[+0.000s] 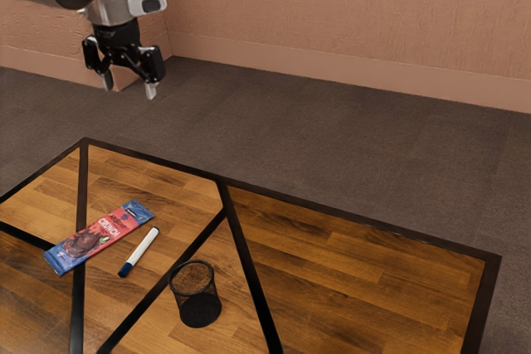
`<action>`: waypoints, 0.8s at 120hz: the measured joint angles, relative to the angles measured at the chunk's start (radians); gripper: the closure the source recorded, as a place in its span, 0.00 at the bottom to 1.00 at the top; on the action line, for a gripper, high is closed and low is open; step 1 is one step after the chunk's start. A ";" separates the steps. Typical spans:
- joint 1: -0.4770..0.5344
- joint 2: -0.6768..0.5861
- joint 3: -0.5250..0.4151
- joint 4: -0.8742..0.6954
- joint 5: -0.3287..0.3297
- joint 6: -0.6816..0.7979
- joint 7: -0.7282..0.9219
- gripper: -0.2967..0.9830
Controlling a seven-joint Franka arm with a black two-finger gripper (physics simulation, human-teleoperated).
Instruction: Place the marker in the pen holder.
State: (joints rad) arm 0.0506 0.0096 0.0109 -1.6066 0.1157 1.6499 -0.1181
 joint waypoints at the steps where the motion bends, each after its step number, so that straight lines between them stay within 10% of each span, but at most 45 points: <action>1: 0.000 0.000 -0.001 0.000 0.000 0.000 0.000 0.23; 96: 0.068 0.147 0.011 -0.588 -0.069 0.434 -0.060 0.23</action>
State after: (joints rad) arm 0.1190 0.1564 0.0215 -2.1949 0.0468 2.0840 -0.1786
